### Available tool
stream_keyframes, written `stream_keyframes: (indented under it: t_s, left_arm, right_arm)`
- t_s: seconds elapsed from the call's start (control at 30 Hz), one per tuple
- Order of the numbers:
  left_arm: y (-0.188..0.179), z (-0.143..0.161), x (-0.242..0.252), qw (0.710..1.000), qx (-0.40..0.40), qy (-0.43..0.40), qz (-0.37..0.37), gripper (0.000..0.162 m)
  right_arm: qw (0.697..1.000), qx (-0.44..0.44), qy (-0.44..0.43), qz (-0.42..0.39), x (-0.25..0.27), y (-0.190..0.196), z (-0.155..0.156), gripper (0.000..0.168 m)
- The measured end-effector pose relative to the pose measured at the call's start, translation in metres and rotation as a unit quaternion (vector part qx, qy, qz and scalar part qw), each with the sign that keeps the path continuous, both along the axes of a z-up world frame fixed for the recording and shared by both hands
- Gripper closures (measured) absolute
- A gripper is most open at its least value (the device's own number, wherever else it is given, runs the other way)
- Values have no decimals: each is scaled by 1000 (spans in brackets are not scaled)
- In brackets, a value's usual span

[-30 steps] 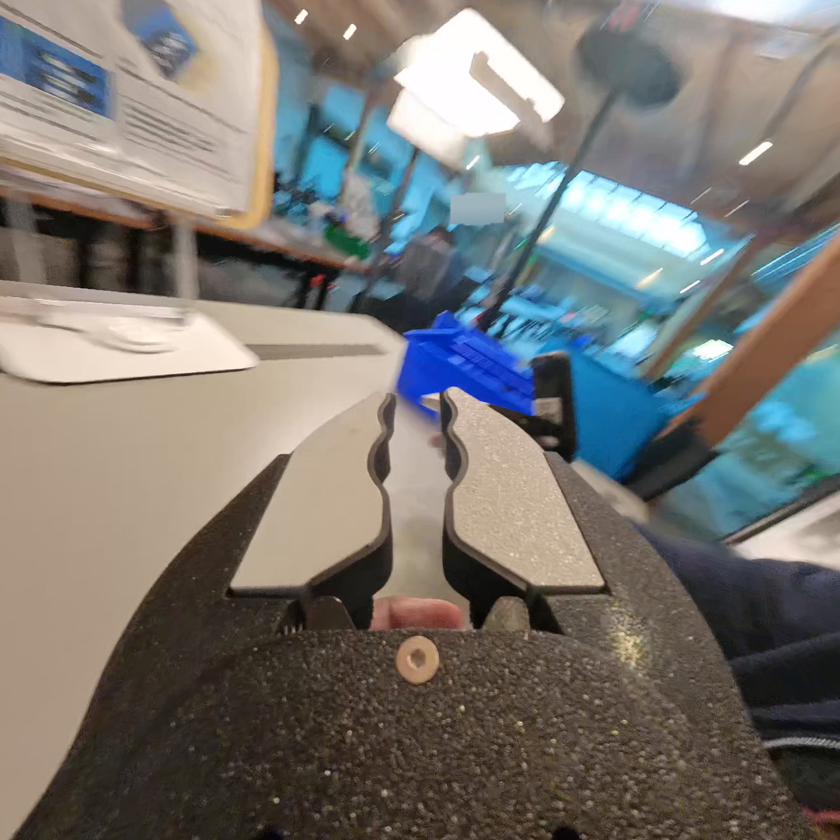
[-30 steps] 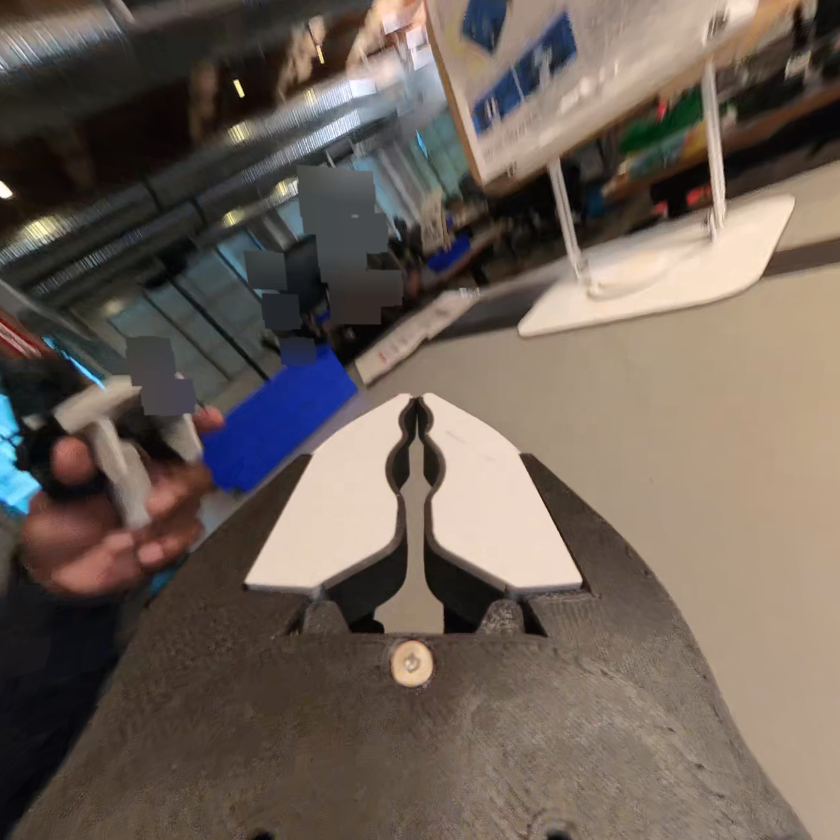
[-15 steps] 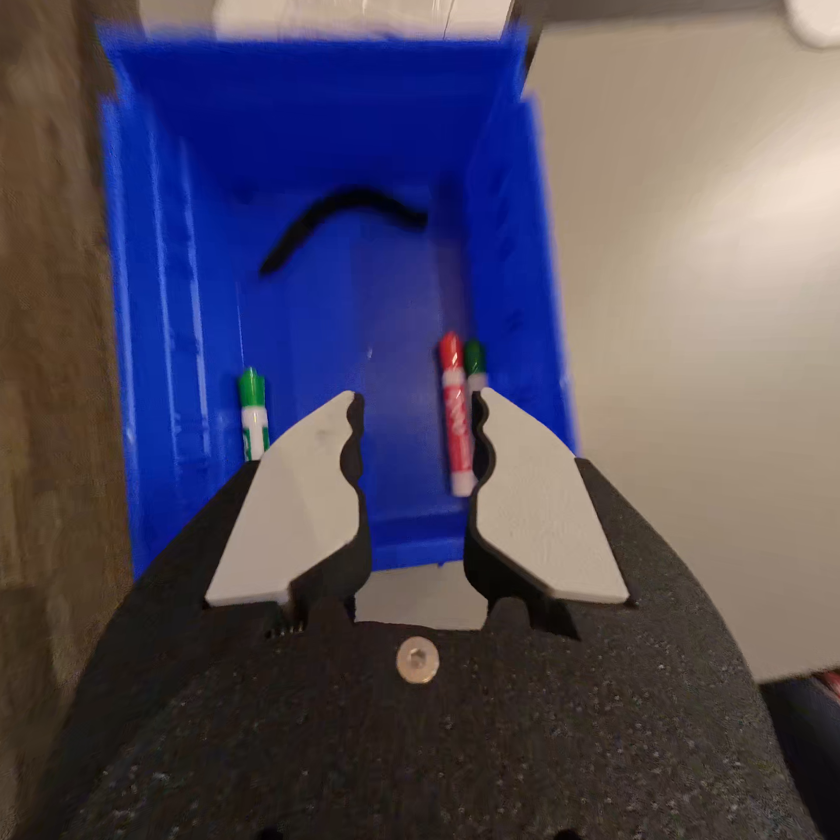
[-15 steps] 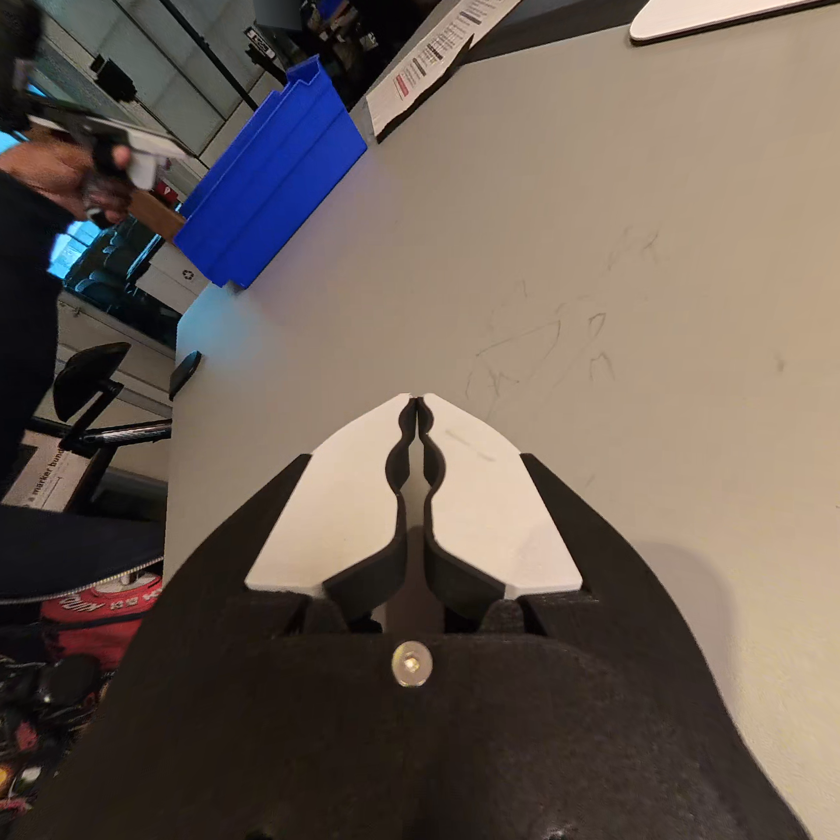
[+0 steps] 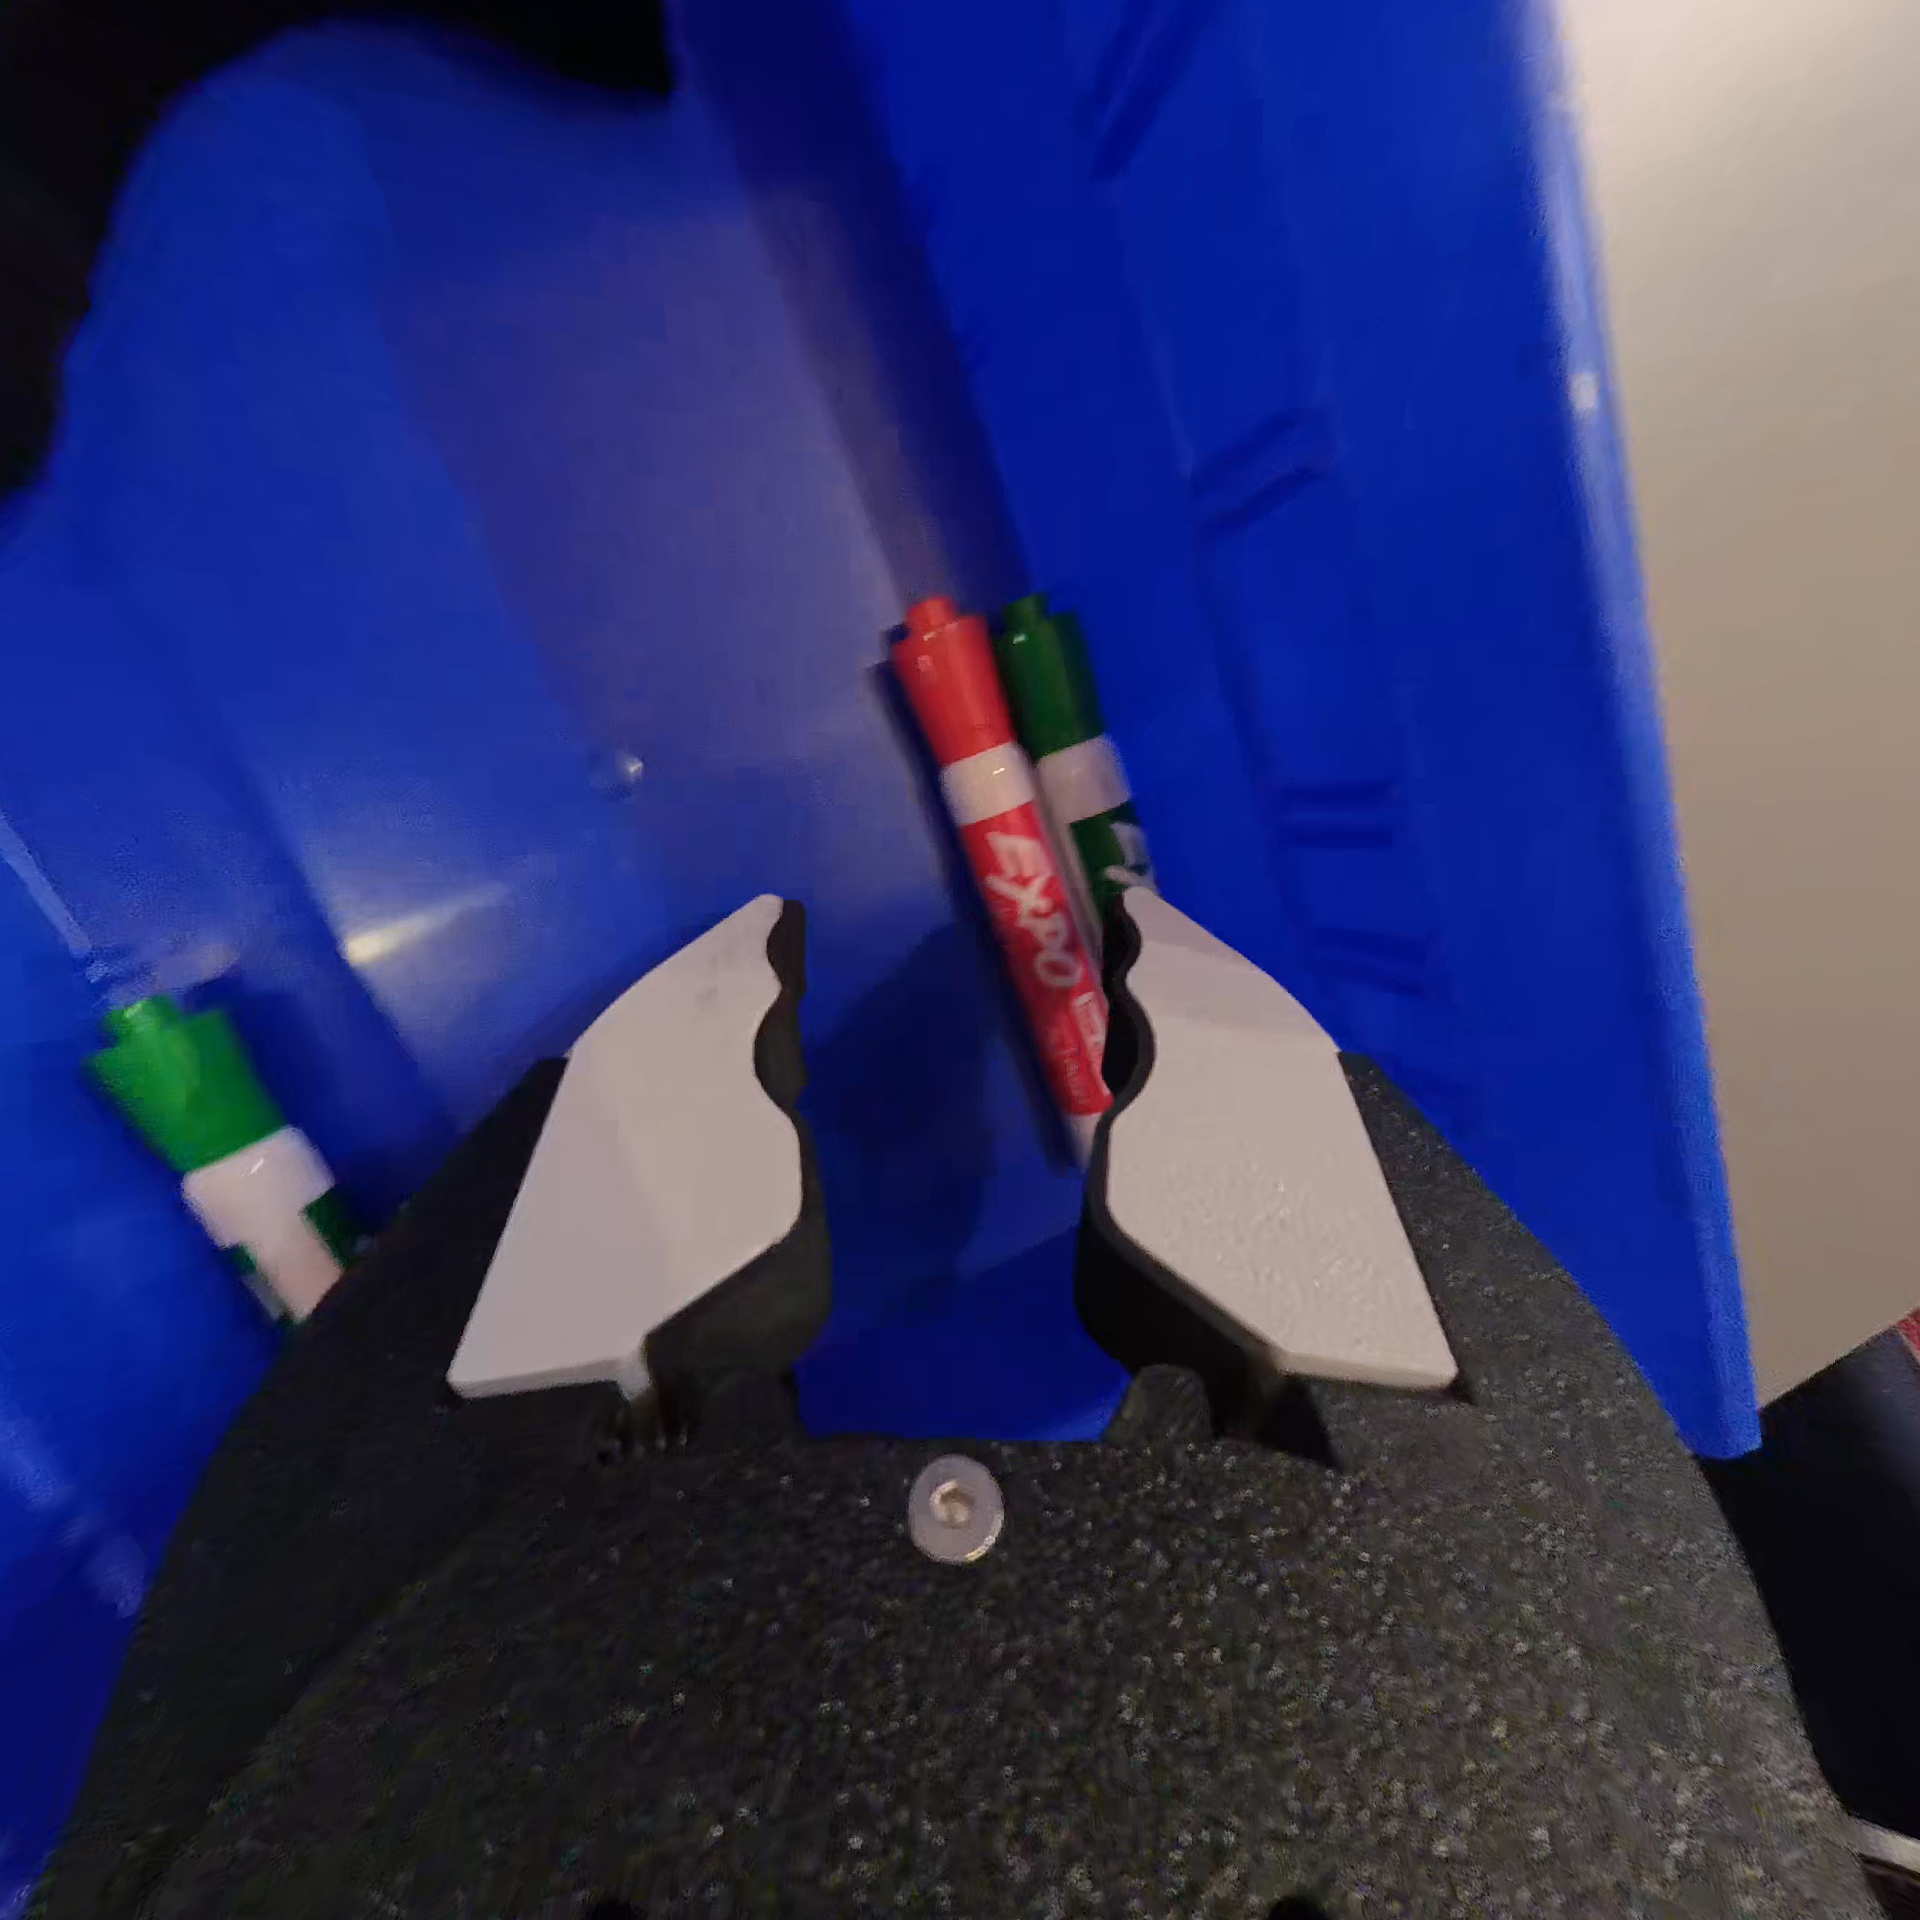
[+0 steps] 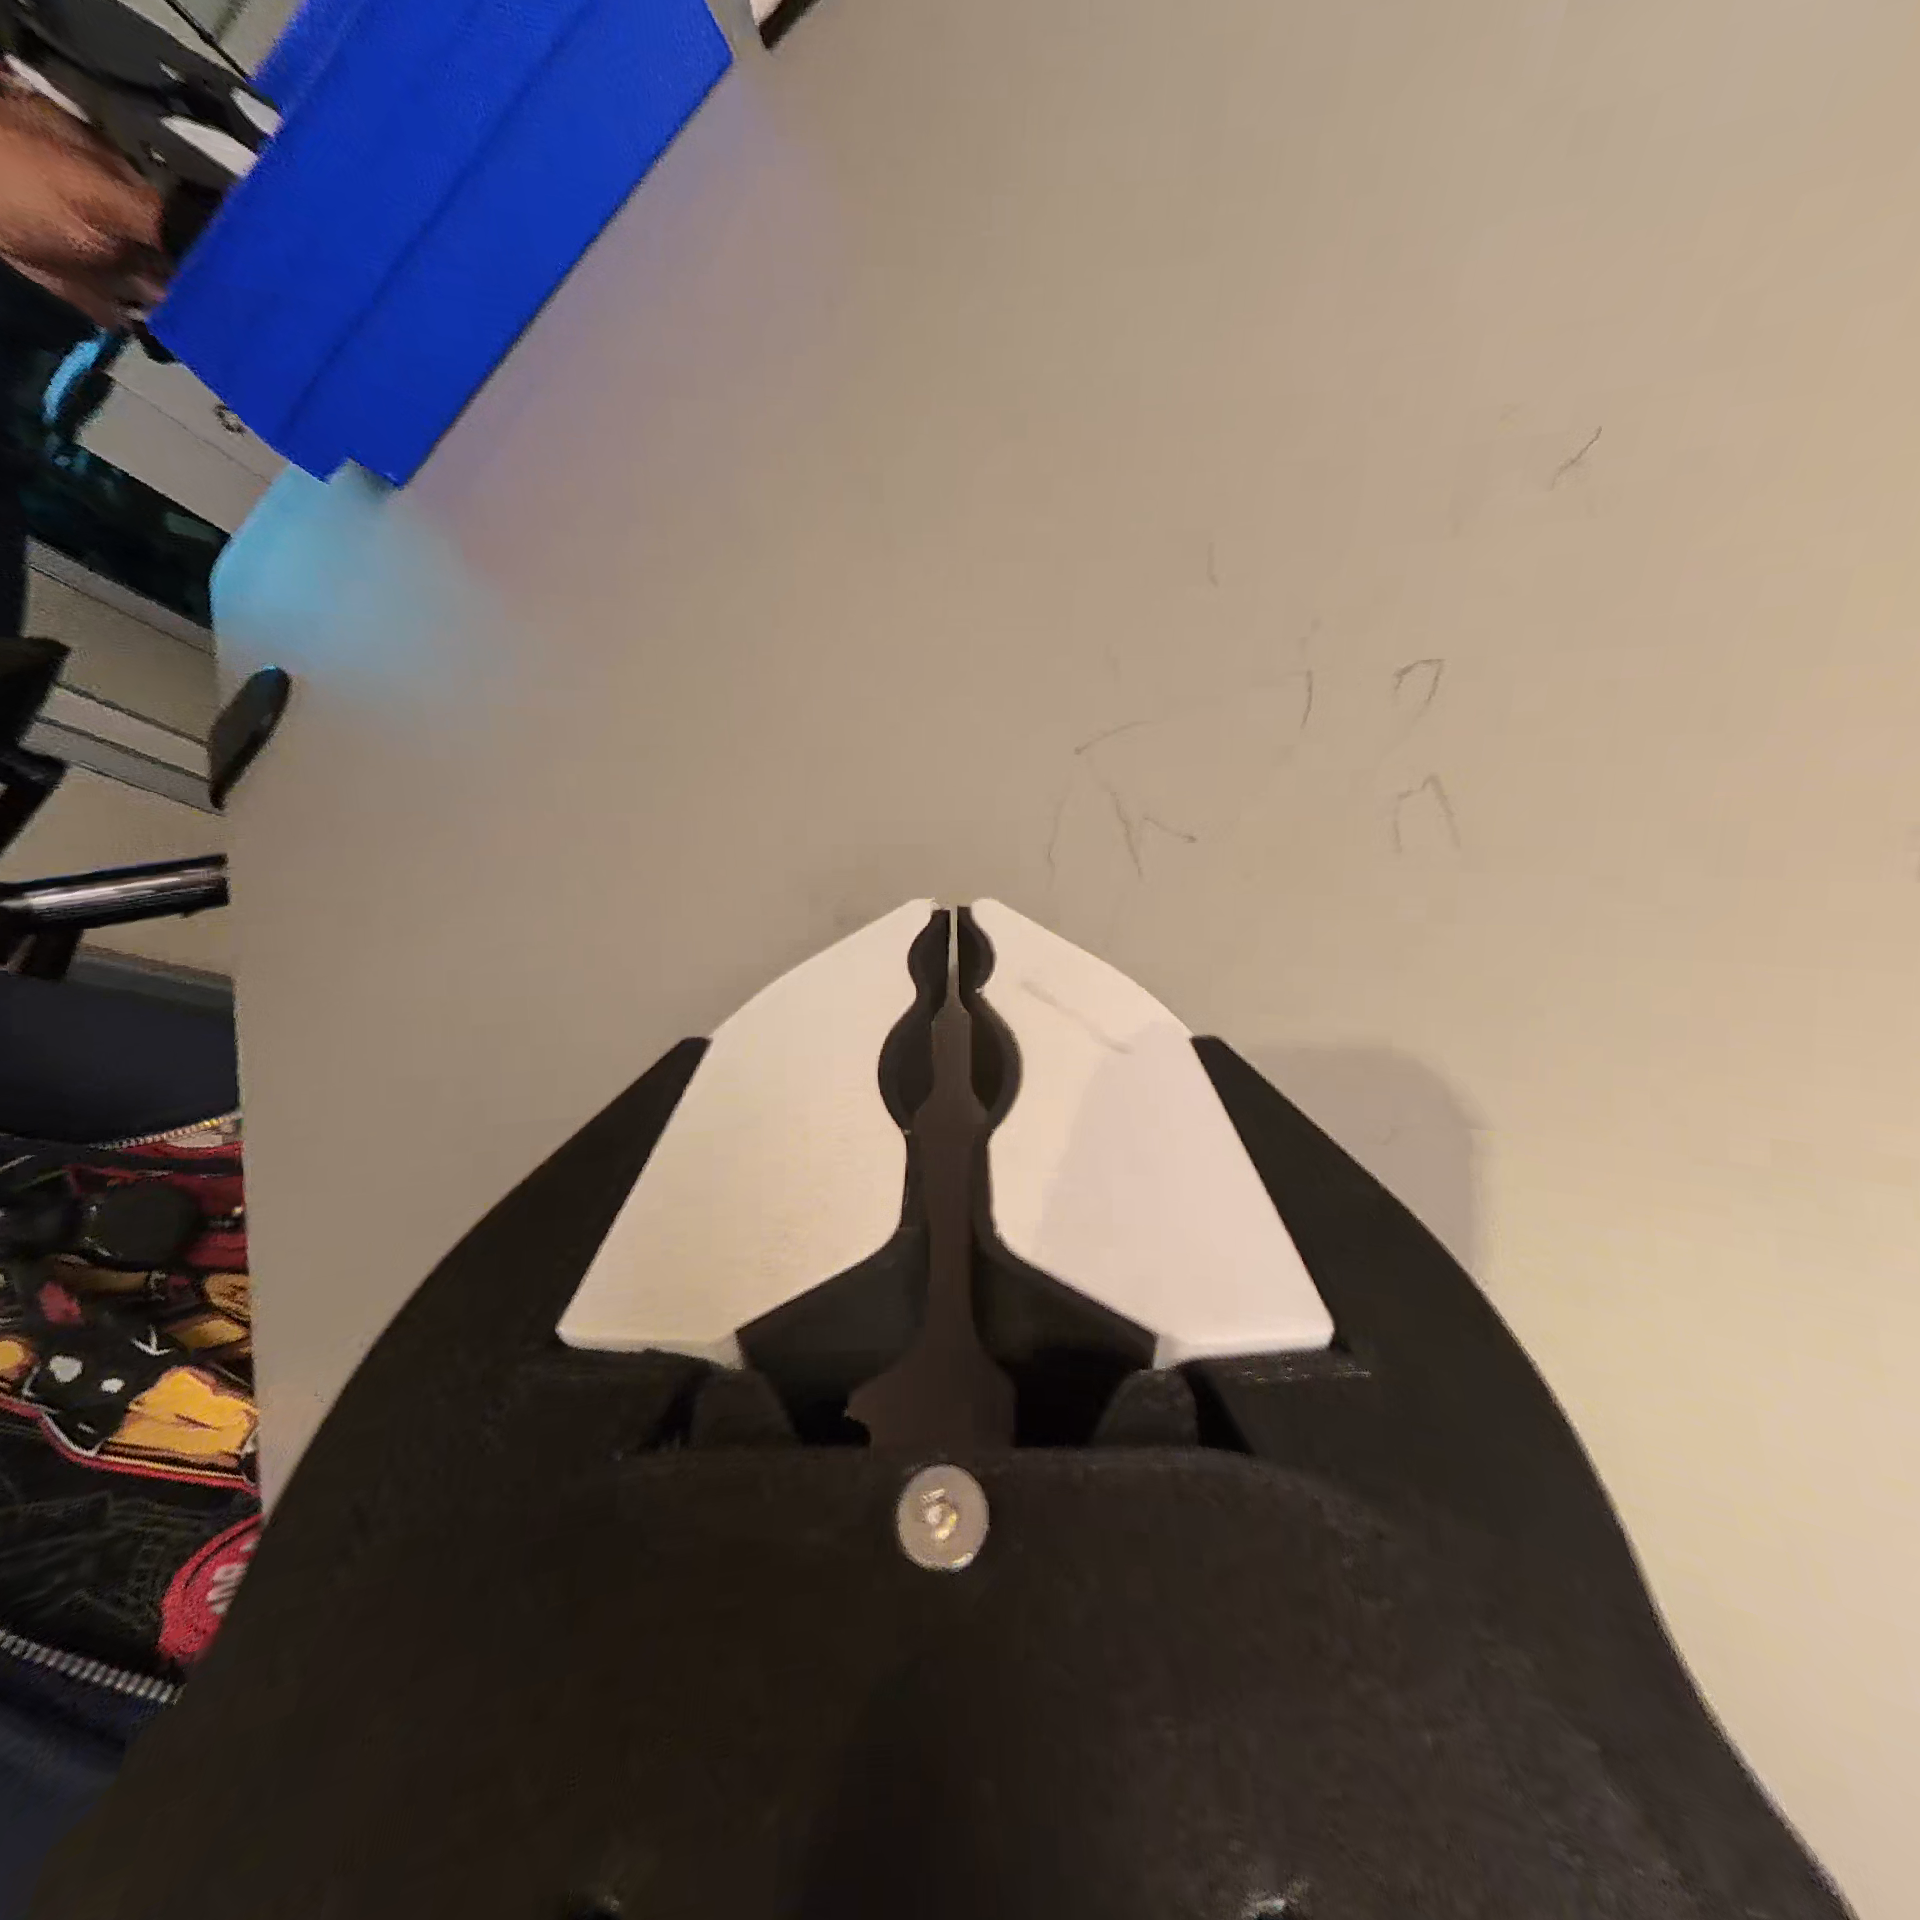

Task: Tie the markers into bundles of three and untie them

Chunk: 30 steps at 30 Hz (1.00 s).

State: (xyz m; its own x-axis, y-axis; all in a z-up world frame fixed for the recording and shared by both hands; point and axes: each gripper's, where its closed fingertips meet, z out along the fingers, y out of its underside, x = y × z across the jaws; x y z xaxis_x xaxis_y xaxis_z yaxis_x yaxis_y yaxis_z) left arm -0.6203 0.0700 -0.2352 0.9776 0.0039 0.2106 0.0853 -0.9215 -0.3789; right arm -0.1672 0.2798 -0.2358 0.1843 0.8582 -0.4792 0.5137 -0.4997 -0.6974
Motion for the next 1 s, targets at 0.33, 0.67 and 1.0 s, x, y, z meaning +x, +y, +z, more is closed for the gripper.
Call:
stream_keyframes:
  t_s: [0.33, 0.67, 1.0]
  left_arm:
    - [-4, -20, 2, 998, -34, 37, -47, 104]
    - [-7, -25, 3, 989, -59, 110, -80, 107]
    - [-9, -21, -4, 993, -24, 76, -84, 125]
  right_arm:
    - [1000, -2, -31, -2, -2, 1, -8, 168]
    - [999, 7, -32, -3, -2, 0, -9, 168]
    - [1000, -3, -23, 4, -2, -1, -7, 166]
